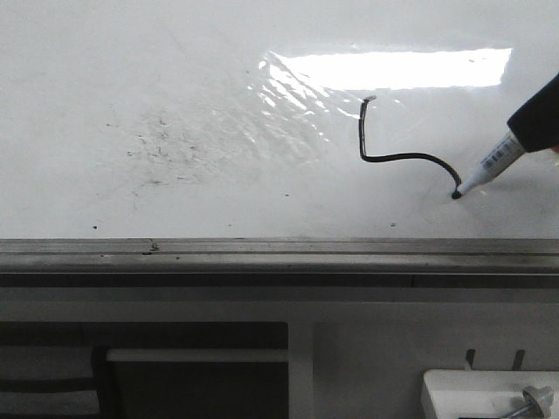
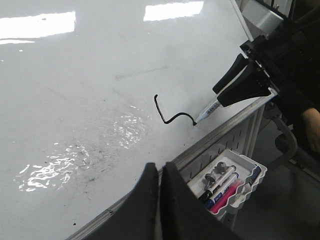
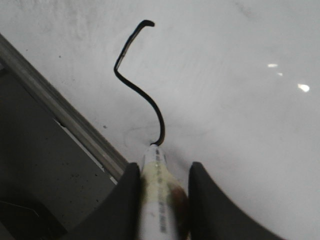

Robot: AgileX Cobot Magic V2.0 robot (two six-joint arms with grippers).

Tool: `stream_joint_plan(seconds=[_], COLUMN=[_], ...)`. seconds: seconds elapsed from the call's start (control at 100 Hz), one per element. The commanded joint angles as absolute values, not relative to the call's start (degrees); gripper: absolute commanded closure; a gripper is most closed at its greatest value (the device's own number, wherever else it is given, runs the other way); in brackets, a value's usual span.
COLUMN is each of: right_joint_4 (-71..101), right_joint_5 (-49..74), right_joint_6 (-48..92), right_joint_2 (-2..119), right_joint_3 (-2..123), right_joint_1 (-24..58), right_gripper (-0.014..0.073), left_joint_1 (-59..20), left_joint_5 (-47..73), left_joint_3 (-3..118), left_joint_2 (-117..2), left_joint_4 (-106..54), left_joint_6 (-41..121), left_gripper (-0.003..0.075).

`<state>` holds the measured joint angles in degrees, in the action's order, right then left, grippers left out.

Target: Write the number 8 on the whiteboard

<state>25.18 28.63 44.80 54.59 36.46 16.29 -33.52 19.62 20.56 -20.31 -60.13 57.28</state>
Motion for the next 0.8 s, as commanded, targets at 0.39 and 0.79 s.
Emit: stream_joint_plan(seconds=[0.39, 0.79], right_joint_4=[25.16, 25.29], right_joint_5=[13.99, 14.84], right_joint_6=[45.04, 45.04], right_joint_2=[57.74, 62.75], right_joint_3=[40.81, 47.76], right_joint_1=[21.65, 21.65], right_gripper=[0.0636, 0.0637], left_joint_1=[-33.43, -33.43], left_joint_5=[17.3, 17.3], left_joint_3=[22.06, 22.06], left_joint_2=[-20.69, -20.69], left_joint_4=[-62.04, -62.04], left_joint_6=[57.02, 57.02], left_gripper=[0.0741, 0.0741])
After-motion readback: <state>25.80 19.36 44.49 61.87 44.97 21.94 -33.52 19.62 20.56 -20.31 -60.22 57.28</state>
